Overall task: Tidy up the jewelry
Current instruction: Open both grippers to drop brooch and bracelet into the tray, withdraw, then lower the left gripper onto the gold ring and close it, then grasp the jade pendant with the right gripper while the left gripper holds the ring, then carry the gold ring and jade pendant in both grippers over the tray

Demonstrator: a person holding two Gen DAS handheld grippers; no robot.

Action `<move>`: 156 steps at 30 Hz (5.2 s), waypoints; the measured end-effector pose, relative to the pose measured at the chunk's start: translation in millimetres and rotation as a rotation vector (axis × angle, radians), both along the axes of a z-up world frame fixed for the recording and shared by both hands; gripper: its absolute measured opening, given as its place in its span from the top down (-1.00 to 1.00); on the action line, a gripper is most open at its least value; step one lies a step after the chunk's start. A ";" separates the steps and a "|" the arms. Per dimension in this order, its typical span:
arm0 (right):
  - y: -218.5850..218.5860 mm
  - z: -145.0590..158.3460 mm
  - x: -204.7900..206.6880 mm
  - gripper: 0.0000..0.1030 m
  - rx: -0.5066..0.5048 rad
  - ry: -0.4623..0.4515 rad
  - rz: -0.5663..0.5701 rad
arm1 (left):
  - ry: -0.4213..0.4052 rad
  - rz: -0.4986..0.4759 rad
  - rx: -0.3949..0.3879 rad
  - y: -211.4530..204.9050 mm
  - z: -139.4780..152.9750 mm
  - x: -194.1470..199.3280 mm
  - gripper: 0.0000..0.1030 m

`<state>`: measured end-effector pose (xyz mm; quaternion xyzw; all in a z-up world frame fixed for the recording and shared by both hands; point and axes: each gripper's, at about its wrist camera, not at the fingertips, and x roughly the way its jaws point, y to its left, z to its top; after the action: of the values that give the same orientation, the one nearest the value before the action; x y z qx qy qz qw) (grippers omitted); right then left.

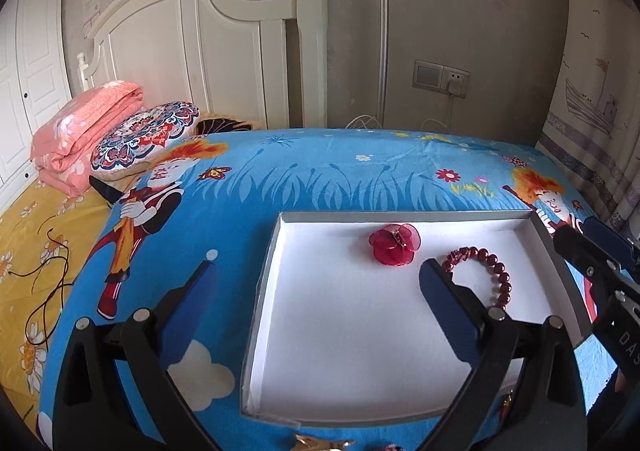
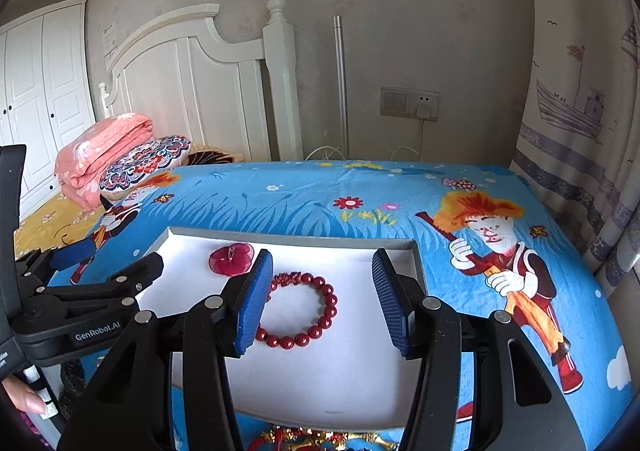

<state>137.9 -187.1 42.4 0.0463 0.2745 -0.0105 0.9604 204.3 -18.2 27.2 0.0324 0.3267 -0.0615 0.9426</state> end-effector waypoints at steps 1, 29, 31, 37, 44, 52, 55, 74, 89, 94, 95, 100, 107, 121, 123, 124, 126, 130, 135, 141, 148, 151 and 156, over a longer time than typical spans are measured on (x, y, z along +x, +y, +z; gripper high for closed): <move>-0.4 -1.8 -4.6 0.01 0.004 0.003 -0.001 | -0.004 0.005 -0.004 2.6 0.4 -5.7 -0.89; 76.7 -38.7 -94.6 -0.16 -0.064 -0.017 0.172 | -0.068 0.019 -0.048 67.7 -35.0 -115.1 -0.90; 80.8 -41.1 -93.4 -0.16 -0.063 0.005 0.180 | -0.063 0.033 -0.034 72.4 -37.1 -116.6 -0.90; 93.5 -54.7 -81.0 -0.16 -0.055 0.123 0.228 | -0.040 0.029 -0.055 79.5 -39.8 -117.7 -0.90; 109.3 -62.6 -72.7 -0.16 -0.098 0.187 0.269 | -0.039 0.023 -0.054 75.7 -37.4 -118.6 -0.90; 111.8 -61.9 -61.8 -0.16 -0.081 0.218 0.266 | -0.040 0.020 -0.036 70.0 -40.6 -119.6 -0.90; 114.2 -61.1 -62.8 -0.16 -0.088 0.209 0.263 | -0.040 0.033 -0.034 72.2 -40.9 -118.5 -0.90; 58.7 -52.0 -92.4 -0.15 -0.037 0.157 0.142 | 0.057 0.021 -0.022 41.6 -48.0 -93.1 -0.35; 71.7 -55.2 -89.3 -0.12 -0.026 0.146 0.210 | 0.109 -0.010 -0.097 49.3 -53.8 -90.1 0.89; 90.3 -54.8 -83.3 -0.11 -0.043 0.142 0.229 | 0.077 0.015 -0.100 67.6 -47.8 -104.6 0.89; 94.6 -54.7 -81.4 -0.10 -0.049 0.142 0.234 | 0.073 0.020 -0.104 72.0 -46.9 -107.3 0.89; 108.7 -57.0 -70.7 -0.10 -0.067 0.162 0.246 | 0.049 0.044 -0.099 88.9 -46.3 -119.5 0.89; 117.2 -61.0 -59.2 -0.10 -0.094 0.210 0.239 | 0.051 0.058 -0.100 105.7 -52.1 -133.4 0.89; 133.4 -70.0 -53.9 0.32 -0.134 0.262 0.289 | 0.050 0.059 -0.116 114.4 -54.8 -144.1 0.89; 137.6 -69.9 -57.2 0.62 -0.150 0.249 0.300 | 0.046 0.057 -0.112 112.4 -53.6 -145.2 0.89; 139.8 -70.0 -59.2 0.62 -0.167 0.240 0.296 | 0.045 0.056 -0.112 112.1 -53.5 -146.3 0.89; 141.9 -69.5 -62.3 0.62 -0.183 0.226 0.302 | 0.045 0.055 -0.110 110.8 -53.6 -147.2 0.89; 138.6 -67.2 -65.2 0.62 -0.153 0.207 0.296 | 0.050 0.054 -0.099 107.7 -55.0 -148.3 0.89; 133.5 -62.0 -71.6 0.62 -0.124 0.182 0.293 | 0.050 0.039 -0.077 97.5 -53.0 -150.8 0.89; 110.2 -51.3 -87.1 0.62 -0.101 0.143 0.256 | 0.037 -0.001 -0.065 74.1 -45.5 -150.9 0.89; 68.3 -47.0 -105.1 0.62 -0.047 0.113 0.178 | 0.024 -0.054 -0.054 33.8 -42.9 -149.0 0.89; 51.9 -44.6 -112.0 0.62 -0.025 0.092 0.147 | 0.007 -0.078 -0.048 16.0 -40.9 -151.3 0.89; 33.2 -41.0 -126.3 0.62 -0.013 0.057 0.114 | -0.022 -0.110 -0.043 -6.8 -36.6 -156.1 0.89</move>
<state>11.5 -153.9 1.4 0.0240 0.3040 0.0413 0.9515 48.2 -25.0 -9.4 0.0310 0.3125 -0.1200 0.9418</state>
